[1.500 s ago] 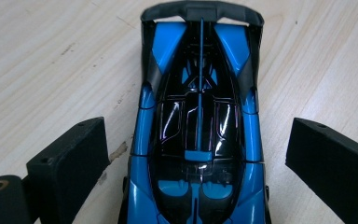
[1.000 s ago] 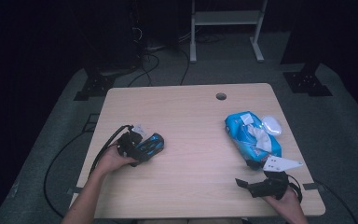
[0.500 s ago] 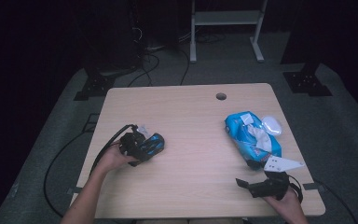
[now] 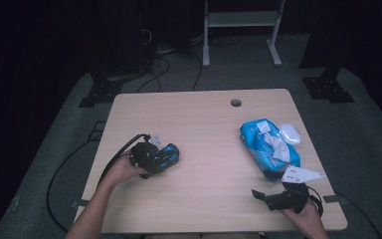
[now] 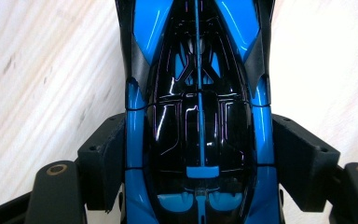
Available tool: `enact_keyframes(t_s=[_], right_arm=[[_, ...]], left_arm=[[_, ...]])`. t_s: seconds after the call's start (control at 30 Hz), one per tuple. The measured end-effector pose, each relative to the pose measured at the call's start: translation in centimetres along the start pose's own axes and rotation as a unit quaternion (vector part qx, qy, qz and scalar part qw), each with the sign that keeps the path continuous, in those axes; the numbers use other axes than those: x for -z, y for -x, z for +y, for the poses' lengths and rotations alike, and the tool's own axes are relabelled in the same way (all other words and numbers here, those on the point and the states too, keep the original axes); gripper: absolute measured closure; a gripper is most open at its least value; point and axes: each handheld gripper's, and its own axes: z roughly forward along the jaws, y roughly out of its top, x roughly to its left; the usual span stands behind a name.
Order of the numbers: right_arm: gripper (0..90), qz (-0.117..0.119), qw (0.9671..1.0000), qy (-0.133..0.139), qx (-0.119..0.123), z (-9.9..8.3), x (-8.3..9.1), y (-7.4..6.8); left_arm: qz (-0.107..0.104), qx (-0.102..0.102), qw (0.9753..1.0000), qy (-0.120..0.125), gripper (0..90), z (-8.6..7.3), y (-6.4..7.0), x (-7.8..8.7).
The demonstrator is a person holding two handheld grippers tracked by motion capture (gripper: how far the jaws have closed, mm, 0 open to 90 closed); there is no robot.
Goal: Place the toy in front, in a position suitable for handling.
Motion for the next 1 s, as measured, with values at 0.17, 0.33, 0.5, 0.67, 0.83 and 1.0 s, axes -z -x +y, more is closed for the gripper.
enact_keyframes(t_s=[0.17, 0.33, 0.5, 0.67, 0.83, 1.0], right_arm=[[15.0, -0.004, 1.0, 0.004, 0.0, 0.1, 0.2, 0.1], [15.0, -0.011, 0.9999, 0.013, 0.0, 0.3, 0.6, 0.2], [15.0, -0.025, 0.9995, 0.021, -0.003, 0.4, 1.4, 0.5], [15.1, -0.049, 0.9979, 0.042, -0.011, 0.8, 2.7, 1.0], [19.3, -0.12, 0.9909, 0.053, -0.03, 2.8, 4.2, 3.8], [22.8, -0.153, 0.9875, 0.023, -0.029, 4.1, 2.4, 6.7]], left_arm=[[-0.009, -0.032, 0.9991, 0.027, 25.9, 2.6, 1.7, 0.9], [-0.031, -0.083, 0.9953, 0.04, 25.9, 6.2, 4.7, 0.1], [-0.054, -0.118, 0.991, 0.034, 25.9, 8.3, 7.3, -1.7], [-0.071, -0.136, 0.9878, 0.027, 25.9, 9.0, 8.7, -3.2], [-0.094, -0.154, 0.9835, 0.004, 25.8, 9.1, 9.9, -5.4], [-0.108, -0.149, 0.9826, 0.022, 26.5, 8.9, 9.8, -5.7]])
